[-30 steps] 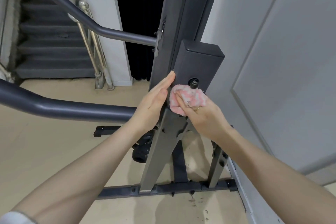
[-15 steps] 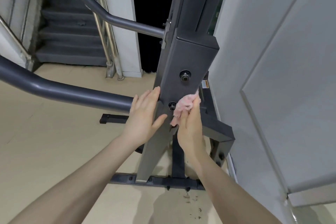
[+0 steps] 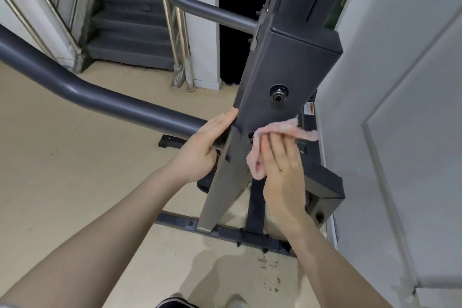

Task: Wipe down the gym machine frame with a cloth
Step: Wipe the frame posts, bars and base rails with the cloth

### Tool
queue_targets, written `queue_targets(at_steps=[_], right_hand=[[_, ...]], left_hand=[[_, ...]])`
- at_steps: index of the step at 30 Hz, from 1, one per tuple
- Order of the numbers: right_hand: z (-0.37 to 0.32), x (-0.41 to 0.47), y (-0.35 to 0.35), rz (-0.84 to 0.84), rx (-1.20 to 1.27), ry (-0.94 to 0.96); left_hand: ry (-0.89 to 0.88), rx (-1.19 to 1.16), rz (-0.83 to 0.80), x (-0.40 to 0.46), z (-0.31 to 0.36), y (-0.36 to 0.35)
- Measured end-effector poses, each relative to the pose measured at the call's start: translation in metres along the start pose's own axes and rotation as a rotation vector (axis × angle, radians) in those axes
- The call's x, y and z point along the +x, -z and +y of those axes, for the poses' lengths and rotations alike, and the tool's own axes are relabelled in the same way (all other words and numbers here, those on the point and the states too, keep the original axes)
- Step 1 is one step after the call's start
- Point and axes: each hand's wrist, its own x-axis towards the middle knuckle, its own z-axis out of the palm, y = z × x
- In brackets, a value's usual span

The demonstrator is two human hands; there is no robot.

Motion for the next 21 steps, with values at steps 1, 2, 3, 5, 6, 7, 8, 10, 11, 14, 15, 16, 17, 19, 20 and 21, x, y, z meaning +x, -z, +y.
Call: queue_targets(at_steps=[1,2,3,5,6,7,8,10,11,14,15,16,17,19,20,21], right_hand=[[0.004,-0.002,-0.003,-0.004,-0.005,0.056],[0.009,-0.002,-0.006,-0.010,-0.041,0.128],[0.015,-0.002,-0.012,-0.008,-0.077,0.194],[0.009,0.008,-0.025,0.037,-0.188,0.323],[0.005,0.015,-0.030,0.062,-0.225,0.380],[0.000,0.023,-0.033,0.078,-0.257,0.419],[-0.002,0.028,-0.033,0.058,-0.279,0.443],[0.000,0.025,-0.028,0.000,-0.333,0.448],[0.006,0.016,-0.025,-0.039,-0.359,0.433],[0.028,-0.023,-0.018,-0.222,-0.430,0.319],[0.025,-0.036,-0.016,-0.297,-0.405,0.259],[0.018,-0.046,-0.016,-0.382,-0.345,0.207],[0.004,-0.052,-0.013,-0.491,-0.283,0.160],[-0.020,-0.054,-0.008,-0.693,-0.300,0.168],[-0.029,-0.052,-0.003,-0.723,-0.276,0.192],[-0.035,-0.053,0.002,-0.681,-0.285,0.233]], left_hand=[[0.000,-0.017,-0.024,0.000,-0.001,0.001],[0.002,-0.034,-0.047,0.000,-0.001,0.002],[-0.001,-0.045,-0.064,0.000,0.000,0.003],[-0.032,-0.040,-0.075,0.001,-0.001,0.005],[-0.041,-0.032,-0.077,0.001,-0.001,0.007],[-0.040,-0.024,-0.079,0.001,-0.003,0.010],[-0.048,0.005,-0.081,0.002,-0.006,0.014],[-0.106,0.105,-0.096,0.004,-0.013,0.024],[-0.131,0.131,-0.120,0.004,-0.018,0.029],[-0.165,0.091,-0.205,0.000,-0.022,0.035],[-0.175,0.073,-0.210,0.000,-0.022,0.036],[-0.176,0.059,-0.211,0.000,-0.023,0.036],[-0.179,0.051,-0.210,0.002,-0.024,0.036],[-0.202,0.048,-0.202,0.006,-0.025,0.038],[-0.228,0.048,-0.185,0.008,-0.026,0.039],[-0.260,0.047,-0.168,0.007,-0.027,0.038]])
